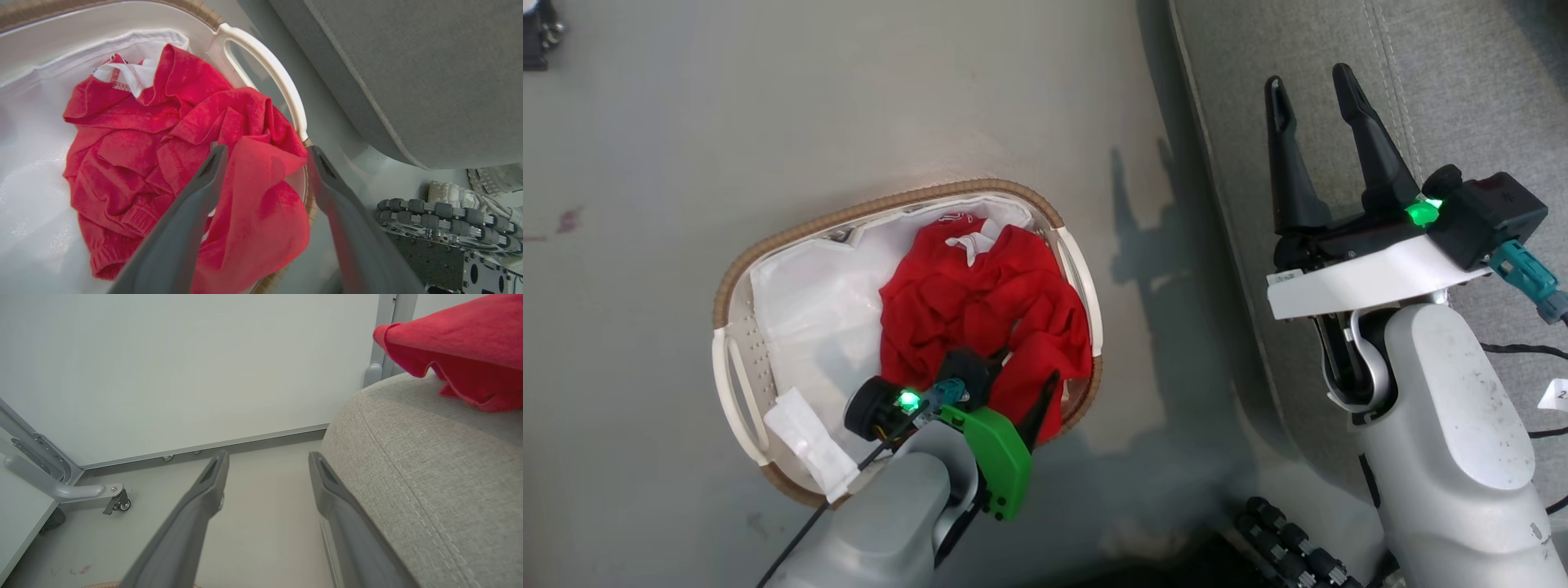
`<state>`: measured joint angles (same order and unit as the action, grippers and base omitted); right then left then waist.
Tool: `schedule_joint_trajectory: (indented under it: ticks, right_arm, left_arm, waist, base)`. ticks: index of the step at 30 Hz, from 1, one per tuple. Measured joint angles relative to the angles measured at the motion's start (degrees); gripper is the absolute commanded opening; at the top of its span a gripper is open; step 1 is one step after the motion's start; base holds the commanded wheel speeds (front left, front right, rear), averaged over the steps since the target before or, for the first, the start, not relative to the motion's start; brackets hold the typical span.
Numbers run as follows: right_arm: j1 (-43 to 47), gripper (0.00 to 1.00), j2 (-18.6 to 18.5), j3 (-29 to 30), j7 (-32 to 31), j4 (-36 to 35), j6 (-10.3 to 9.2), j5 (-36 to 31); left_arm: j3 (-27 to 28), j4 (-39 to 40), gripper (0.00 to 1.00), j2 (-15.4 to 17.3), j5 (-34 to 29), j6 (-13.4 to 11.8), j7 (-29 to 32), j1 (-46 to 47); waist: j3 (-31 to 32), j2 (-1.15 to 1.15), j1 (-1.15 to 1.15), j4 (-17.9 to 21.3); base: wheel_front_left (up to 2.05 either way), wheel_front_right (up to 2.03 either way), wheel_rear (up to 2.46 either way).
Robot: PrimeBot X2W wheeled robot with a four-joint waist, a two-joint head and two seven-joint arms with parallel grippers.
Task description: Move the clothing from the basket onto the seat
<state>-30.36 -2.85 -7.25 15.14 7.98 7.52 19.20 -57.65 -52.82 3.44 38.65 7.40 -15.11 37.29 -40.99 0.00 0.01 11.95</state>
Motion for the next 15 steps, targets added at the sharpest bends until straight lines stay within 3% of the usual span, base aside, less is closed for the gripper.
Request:
schedule_joint_trajectory:
  ticks: [15]
  right_arm:
    - [-2.5, 1.00, 0.0, -1.7, 0.0, -3.0, 0.00, -0.7]
  left_arm:
    - [-12.1, -7.8, 1.00, 0.8, 10.9, 0.0, 6.0, 6.7]
  waist:
    - [-5.2, 0.00, 0.00, 1.5]
  base:
    - [0.00, 0.00, 0.00]
